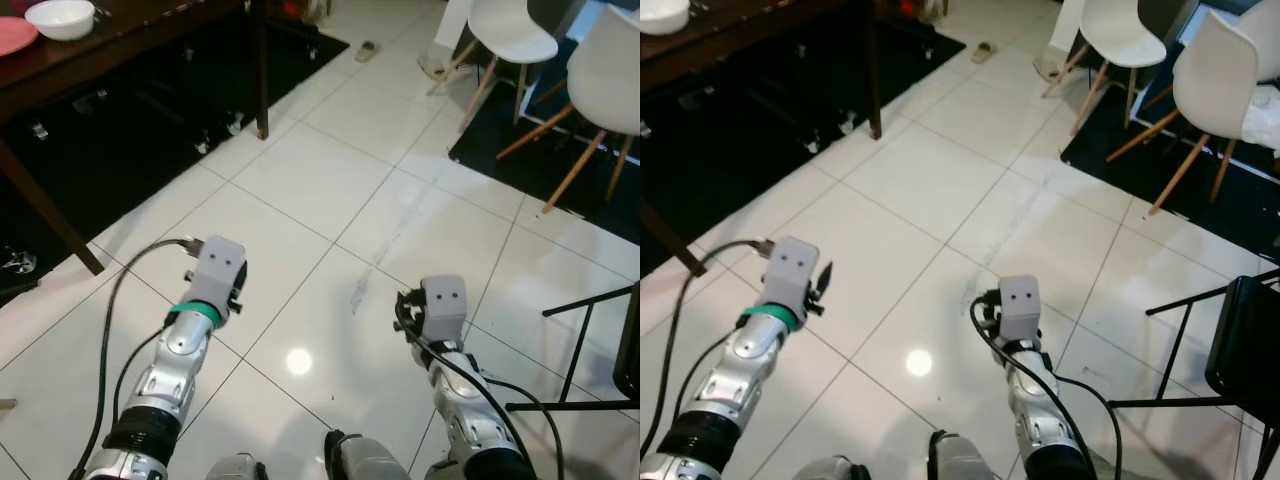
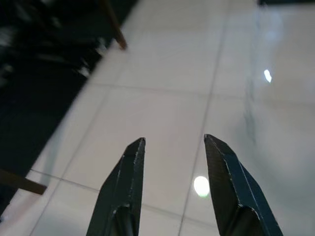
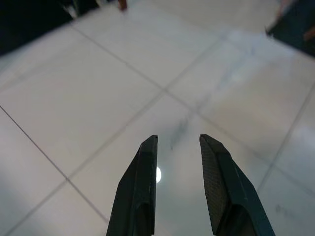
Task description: Setting the table
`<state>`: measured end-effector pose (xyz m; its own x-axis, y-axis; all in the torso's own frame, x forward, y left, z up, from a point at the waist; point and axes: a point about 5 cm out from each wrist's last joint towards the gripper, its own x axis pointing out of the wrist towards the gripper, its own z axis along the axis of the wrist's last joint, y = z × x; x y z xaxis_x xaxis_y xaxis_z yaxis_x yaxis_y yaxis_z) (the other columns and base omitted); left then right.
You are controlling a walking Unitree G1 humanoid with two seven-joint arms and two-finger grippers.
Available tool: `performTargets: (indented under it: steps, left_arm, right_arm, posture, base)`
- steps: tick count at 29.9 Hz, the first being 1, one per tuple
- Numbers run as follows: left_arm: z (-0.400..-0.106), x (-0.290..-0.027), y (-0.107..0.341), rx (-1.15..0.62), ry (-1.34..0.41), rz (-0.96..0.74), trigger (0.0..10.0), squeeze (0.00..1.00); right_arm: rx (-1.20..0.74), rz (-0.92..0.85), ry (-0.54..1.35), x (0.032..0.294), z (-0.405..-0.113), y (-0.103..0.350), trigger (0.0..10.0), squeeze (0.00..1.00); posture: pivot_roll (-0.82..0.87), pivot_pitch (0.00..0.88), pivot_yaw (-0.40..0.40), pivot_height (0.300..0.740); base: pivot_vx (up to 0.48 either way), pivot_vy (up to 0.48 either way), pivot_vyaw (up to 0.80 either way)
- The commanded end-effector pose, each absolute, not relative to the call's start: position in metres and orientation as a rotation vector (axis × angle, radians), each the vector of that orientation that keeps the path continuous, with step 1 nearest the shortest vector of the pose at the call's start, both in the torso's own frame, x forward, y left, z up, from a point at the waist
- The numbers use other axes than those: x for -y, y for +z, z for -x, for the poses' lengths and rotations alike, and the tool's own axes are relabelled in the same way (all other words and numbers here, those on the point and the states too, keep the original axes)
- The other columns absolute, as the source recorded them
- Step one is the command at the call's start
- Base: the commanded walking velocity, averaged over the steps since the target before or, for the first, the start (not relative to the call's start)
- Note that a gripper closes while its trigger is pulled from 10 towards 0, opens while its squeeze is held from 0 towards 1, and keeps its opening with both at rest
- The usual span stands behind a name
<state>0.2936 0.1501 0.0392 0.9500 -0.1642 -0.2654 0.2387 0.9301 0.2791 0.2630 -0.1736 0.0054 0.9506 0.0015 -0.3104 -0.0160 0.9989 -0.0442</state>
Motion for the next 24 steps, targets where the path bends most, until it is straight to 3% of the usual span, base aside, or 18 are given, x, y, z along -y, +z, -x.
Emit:
performTargets:
  steps: [1, 4, 13, 24]
  left_arm:
    - [-0.286, -0.149, 0.024, -0.298, -0.240, -0.338, 10.0, 0.00]
    - [-0.280, -0.163, 0.003, -0.423, -0.220, -0.350, 10.0, 0.00]
    - [-0.269, -0.177, -0.014, -0.523, -0.167, -0.273, 10.0, 0.00]
    - [-0.266, -0.177, -0.010, -0.454, -0.121, -0.261, 10.0, 0.00]
  right_arm:
    - [-0.364, 0.044, -0.051, 0.187, -0.255, -0.005, 10.0, 0.00]
    - [-0.441, 0.004, -0.124, 0.197, -0.242, -0.021, 10.0, 0.00]
    - [-0.554, -0.066, -0.134, 0.193, -0.220, -0.044, 10.0, 0.00]
    - [-0.398, -0.086, -0.153, 0.197, -0.249, -0.018, 10.0, 0.00]
  posture:
    - [-0.03, 0.000, 0.039, 0.740]
    - [-0.05, 0.000, 0.049, 0.740]
    - [-0.03, 0.000, 0.024, 0.740]
    - [0.03, 0.000, -0.019, 0.740]
  base:
    - [0.000, 0.000, 0.00]
    - [0.000, 0.000, 0.00]
    - [0.000, 0.000, 0.00]
    - [0.000, 0.000, 0.00]
